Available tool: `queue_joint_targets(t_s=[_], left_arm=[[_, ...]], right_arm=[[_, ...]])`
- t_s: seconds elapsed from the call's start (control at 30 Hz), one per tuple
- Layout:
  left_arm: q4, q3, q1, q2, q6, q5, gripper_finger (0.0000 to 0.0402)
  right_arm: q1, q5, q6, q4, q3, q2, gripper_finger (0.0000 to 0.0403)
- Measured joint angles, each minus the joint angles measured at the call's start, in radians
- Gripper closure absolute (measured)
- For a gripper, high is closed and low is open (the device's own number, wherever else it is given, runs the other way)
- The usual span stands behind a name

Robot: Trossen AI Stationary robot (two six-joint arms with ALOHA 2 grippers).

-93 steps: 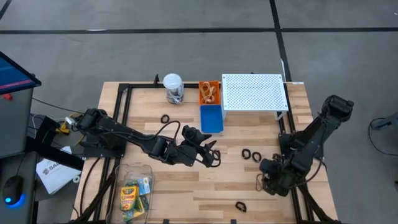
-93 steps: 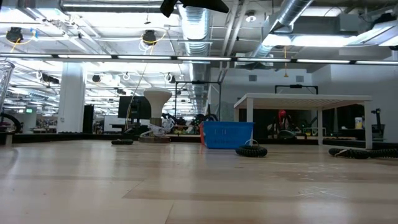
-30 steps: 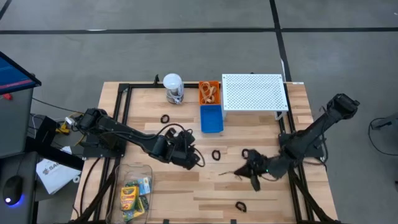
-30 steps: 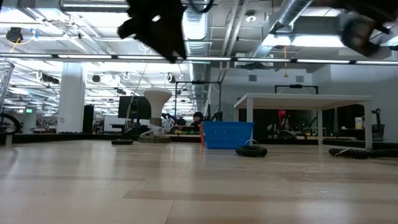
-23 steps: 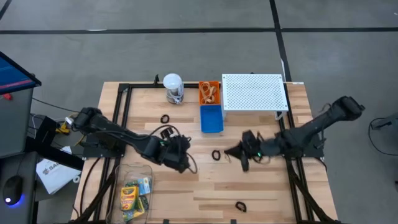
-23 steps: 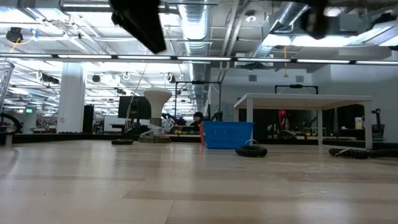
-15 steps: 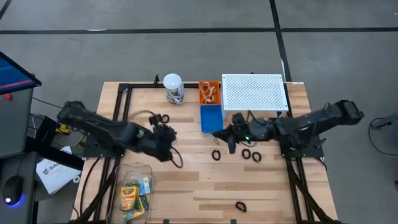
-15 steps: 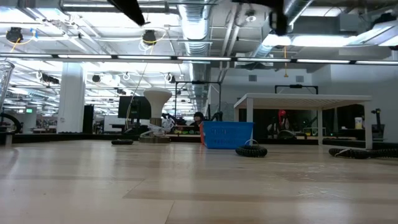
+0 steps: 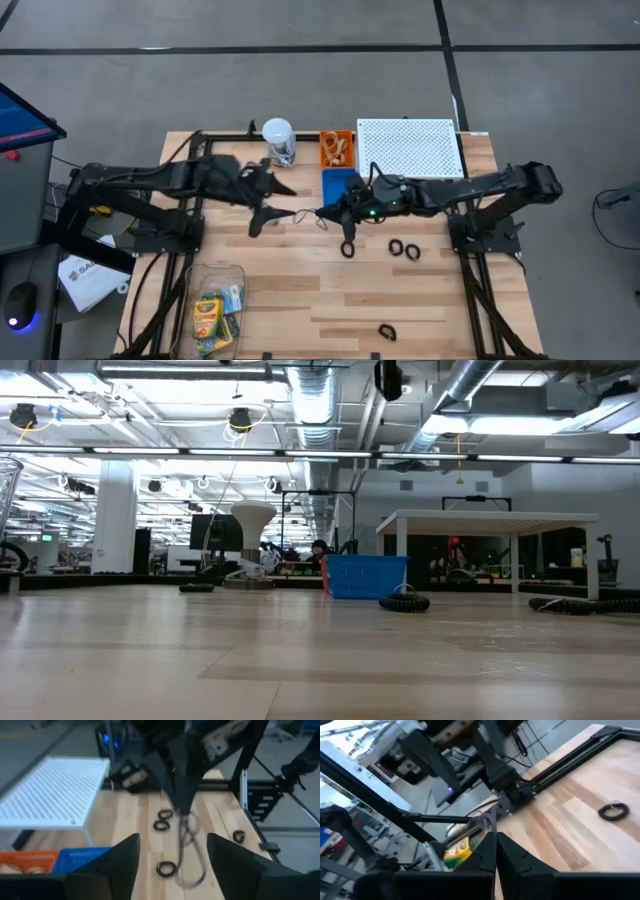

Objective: Pick & Place Office Desk Supplies
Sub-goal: Put the purple rubber band into the orange basket

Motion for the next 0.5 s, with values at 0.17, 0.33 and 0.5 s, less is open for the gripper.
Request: queue_joint_targets(t_s=[0.17, 0.33, 0.5], left_arm=[[0.083, 0.015, 0.012, 0.058, 0.002, 0.097, 0.0163], [0.102, 0.013, 0.012, 0.116, -0.007, 0.127, 0.0167], [0.133, 0.015, 0.012, 0.155, -0.035, 0.157, 0.0184]], right_arm=[[-0.005, -0.007, 0.002, -0.072, 0.019, -0.008, 0.0403], [-0.004, -0.007, 0.003, -0.07, 0.02, -0.009, 0.0403], [-0.004, -0.007, 0.003, -0.059, 0.02, -0.009, 0.0403]])
